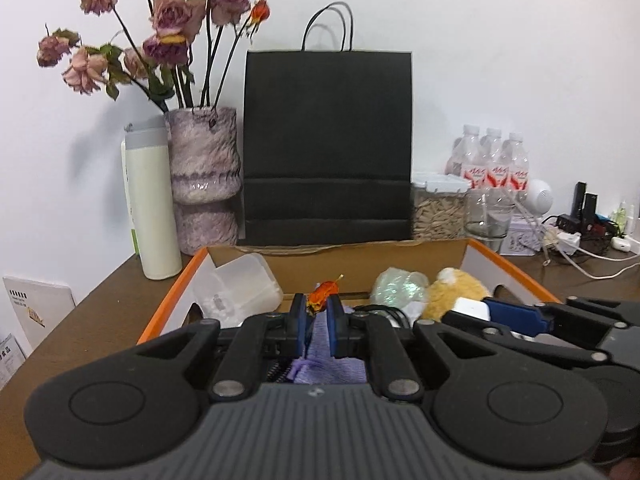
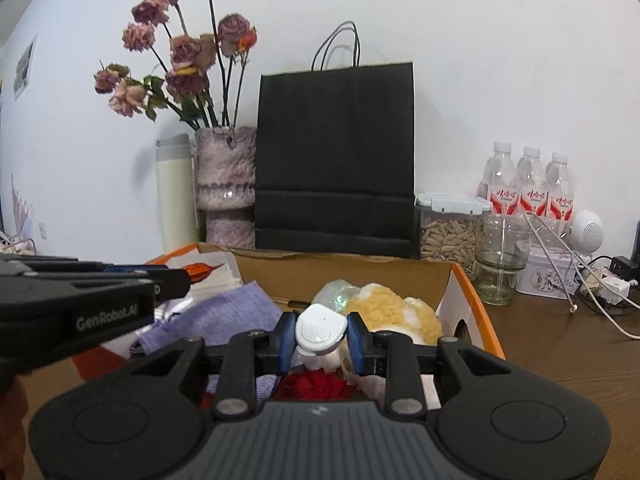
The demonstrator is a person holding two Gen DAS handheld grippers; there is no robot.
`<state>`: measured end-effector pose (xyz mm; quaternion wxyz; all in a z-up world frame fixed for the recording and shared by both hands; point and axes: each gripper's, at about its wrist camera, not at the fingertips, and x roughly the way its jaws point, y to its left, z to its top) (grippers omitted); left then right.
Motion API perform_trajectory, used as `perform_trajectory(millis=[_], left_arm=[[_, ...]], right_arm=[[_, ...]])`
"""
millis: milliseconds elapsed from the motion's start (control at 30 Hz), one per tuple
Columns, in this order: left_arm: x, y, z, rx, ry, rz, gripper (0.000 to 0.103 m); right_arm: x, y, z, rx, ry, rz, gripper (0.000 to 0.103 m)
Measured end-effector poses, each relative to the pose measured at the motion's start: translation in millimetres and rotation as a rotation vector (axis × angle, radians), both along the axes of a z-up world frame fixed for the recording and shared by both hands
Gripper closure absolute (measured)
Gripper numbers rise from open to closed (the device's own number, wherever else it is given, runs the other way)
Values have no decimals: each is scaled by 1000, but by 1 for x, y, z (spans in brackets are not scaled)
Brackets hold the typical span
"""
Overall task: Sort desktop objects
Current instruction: 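Lower the caps and orange item into the box and open both grippers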
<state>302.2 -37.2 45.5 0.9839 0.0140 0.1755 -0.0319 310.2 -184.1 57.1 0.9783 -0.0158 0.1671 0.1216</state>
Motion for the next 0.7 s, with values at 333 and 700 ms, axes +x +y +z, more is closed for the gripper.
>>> perform_trajectory(millis=[333,700], left_arm=[[20,2,-15,32,19,-6,91],[8,3,-15,49,-85,67,0]], right_arm=[[15,-2,-12,-10,34,13,76],[-2,2,-9,-54,-49,9,12]])
